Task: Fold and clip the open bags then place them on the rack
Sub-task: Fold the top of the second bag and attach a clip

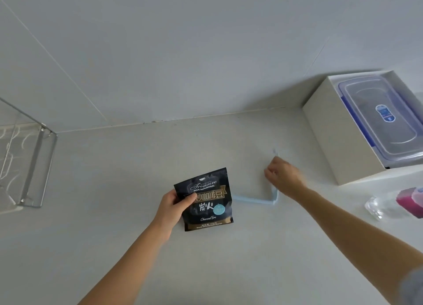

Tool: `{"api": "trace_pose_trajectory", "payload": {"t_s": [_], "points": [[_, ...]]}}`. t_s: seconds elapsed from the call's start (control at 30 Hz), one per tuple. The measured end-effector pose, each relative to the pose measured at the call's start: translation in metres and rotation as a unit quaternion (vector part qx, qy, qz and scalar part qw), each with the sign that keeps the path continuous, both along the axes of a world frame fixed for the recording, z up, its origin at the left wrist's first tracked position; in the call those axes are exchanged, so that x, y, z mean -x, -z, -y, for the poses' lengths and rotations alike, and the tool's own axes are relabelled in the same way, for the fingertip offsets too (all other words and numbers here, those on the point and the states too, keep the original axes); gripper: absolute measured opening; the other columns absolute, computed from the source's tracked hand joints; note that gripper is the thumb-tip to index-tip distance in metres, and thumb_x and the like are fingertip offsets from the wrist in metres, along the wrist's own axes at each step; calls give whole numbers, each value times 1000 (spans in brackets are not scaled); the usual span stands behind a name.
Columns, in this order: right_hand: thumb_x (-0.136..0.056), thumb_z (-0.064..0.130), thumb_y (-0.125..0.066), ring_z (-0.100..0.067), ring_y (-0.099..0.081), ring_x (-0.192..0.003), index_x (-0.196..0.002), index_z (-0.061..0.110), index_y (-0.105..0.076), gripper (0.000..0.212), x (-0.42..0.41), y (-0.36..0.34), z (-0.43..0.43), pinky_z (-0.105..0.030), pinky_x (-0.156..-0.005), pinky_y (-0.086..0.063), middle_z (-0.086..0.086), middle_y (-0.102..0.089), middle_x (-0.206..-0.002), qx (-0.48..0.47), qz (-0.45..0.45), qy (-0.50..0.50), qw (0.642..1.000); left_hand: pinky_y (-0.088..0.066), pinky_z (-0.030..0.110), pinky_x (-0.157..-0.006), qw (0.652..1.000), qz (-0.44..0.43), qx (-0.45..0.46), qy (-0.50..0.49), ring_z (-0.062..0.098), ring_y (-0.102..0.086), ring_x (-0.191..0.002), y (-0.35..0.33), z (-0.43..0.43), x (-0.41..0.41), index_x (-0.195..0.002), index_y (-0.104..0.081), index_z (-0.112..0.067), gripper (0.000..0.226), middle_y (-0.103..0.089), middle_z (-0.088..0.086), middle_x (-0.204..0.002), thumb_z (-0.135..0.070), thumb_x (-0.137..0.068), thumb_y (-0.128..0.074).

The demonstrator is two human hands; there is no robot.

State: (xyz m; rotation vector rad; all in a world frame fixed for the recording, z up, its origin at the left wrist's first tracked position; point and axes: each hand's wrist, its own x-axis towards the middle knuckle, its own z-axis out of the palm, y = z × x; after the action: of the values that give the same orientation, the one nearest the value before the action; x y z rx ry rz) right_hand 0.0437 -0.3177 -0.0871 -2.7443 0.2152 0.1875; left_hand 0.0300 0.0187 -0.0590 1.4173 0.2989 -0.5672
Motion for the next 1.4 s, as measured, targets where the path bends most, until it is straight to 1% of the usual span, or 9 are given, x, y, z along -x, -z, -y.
{"api": "trace_pose_trajectory", "payload": {"t_s": [0.17,0.47,0.57,0.77,0.87,1.03,1.17,1.27,1.4], "points": [[-84,37,-49,-15,-53,-93,-80,21,-67,24,56,-11,-28,-33,-69,-50,6,-57,-98,83,-79,-216,970,-53,14,-63,999,30,-14,-13,14,-71,-86,0,2,23,-91,-71,-18,11,-76,2,-92,-13,-81,-69],[-79,52,-64,-14,-38,-128,-103,41,-62,27,93,-16,-53,-37,-98,-47,7,-24,-150,23,-61,-123,990,-51,20,-71,999,21,-32,-3,12,-69,-87,-5,-3,62,-91,-70,-18,13,-76,-1,-91,-13,-79,-71],[-85,37,-63,-14,-42,-125,-89,38,-67,6,101,-19,-64,-34,-94,-49,5,-33,-147,-7,-36,-57,998,-52,13,-65,998,27,-40,31,9,-70,-84,-4,-7,83,-89,-71,-16,10,-77,-3,-87,-12,-80,-71],[-81,48,-65,-16,-38,-130,-90,35,-61,16,122,-18,-75,-37,-98,-48,7,-29,-149,-7,-46,-35,998,-52,13,-65,996,54,-54,35,9,-69,-80,-7,-8,101,-93,-68,-6,12,-74,2,-86,-6,-81,-69],[-81,33,-71,-20,-42,-126,-84,30,-61,10,129,-13,-68,-34,-92,-51,2,-40,-142,-25,-25,5,999,-52,11,-64,996,56,-56,31,6,-68,-77,-8,-7,101,-94,-67,-4,14,-73,2,-88,-5,-81,-69],[-76,3,-73,-24,-66,-91,-78,14,-67,12,128,-16,-55,-26,-74,-45,0,-69,-89,-209,21,131,969,-51,11,-61,997,52,-47,25,4,-69,-76,-9,-7,101,-91,-68,-9,11,-74,2,-89,-6,-81,-69],[-79,-8,-65,-21,-63,-70,-77,12,-64,21,122,-40,-50,-30,-65,-51,-11,-68,-80,-375,26,180,909,-50,10,-60,998,42,-41,19,7,-69,-80,-10,-7,101,-88,-70,-15,10,-75,-1,-88,-10,-80,-71],[-84,-8,-59,-18,-66,-72,-84,11,-61,19,120,-62,-49,-25,-66,-51,-8,-68,-79,-433,28,169,885,-51,15,-66,998,37,-39,22,16,-69,-89,-10,-8,101,-90,-71,-15,11,-75,3,-93,-13,-79,-71],[-82,-12,-58,-14,-69,-68,-83,12,-59,24,125,-85,-63,-25,-68,-52,-7,-69,-82,-394,33,89,914,-50,11,-63,998,30,-42,21,15,-70,-89,-10,-9,103,-90,-72,-16,11,-76,3,-93,-16,-78,-72]]}}
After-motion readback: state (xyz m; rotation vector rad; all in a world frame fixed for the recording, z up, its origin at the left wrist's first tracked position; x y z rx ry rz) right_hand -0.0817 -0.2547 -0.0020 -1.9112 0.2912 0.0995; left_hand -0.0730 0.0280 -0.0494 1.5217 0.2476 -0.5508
